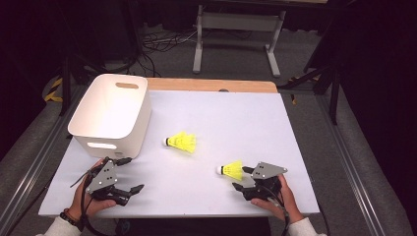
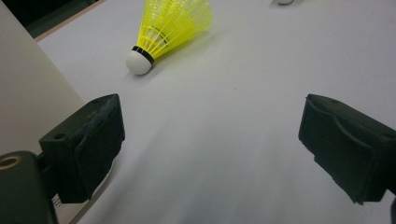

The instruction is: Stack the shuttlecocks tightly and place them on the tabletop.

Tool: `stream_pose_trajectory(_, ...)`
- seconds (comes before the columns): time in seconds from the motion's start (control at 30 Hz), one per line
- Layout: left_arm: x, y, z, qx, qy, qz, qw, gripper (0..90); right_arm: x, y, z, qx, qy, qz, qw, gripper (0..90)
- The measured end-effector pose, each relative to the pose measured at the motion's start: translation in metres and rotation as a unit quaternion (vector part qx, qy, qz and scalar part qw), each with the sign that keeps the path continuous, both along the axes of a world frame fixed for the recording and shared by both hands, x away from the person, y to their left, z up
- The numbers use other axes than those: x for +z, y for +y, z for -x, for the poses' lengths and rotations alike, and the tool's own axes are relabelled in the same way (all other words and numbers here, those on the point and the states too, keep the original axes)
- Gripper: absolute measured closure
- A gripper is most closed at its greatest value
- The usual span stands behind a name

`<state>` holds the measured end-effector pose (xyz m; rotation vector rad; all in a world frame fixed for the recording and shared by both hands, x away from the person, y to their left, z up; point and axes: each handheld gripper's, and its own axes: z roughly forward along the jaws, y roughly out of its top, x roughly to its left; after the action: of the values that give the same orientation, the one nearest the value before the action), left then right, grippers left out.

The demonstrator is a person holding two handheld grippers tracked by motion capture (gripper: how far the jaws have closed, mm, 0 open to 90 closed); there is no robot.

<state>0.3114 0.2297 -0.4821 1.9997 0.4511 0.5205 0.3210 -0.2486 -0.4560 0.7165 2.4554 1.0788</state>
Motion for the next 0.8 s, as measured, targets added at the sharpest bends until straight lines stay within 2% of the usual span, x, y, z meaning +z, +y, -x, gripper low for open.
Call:
stream_pose_trajectory(0.13, 0.0, 0.0001, -0.0001, -0.001, 0.001, 0.001, 1.0, 7.9, -0.0008, 0.0009, 0.0004, 0.013, 0.003, 0.001, 0.9999, 51.5)
stream_pose_trajectory(0.27, 0.0001, -0.0002, 0.0, -0.002, 0.0, -0.001, 1.0, 7.8, 0.0017, 0.0011, 0.0011, 0.021, 0.007, -0.021, 0.9995, 65.5)
stream_pose_trajectory(0.3, 0.0001, -0.0002, 0.0, -0.002, 0.0, -0.001, 1.0, 7.8, 0.0017, 0.0011, 0.0011, 0.021, 0.007, -0.021, 0.9995, 65.5)
stream_pose_trajectory(0.5, -0.0001, -0.0005, -0.0001, -0.003, 0.001, 0.0, 1.0, 7.9, 0.0004, 0.0029, 0.0014, 0.029, 0.009, -0.012, 0.9995, 85.3)
stream_pose_trajectory(0.6, 0.0001, -0.0002, -0.0001, -0.004, 0.001, 0.0, 1.0, 7.8, 0.0003, 0.0037, 0.0026, 0.032, 0.01, -0.013, 0.9993, 89.2)
stream_pose_trajectory(0.8, 0.0001, -0.0004, 0.0001, -0.005, 0.001, 0.0, 1.0, 7.9, 0.0023, 0.0048, 0.005, 0.034, -0.001, -0.009, 0.9994, 89.9)
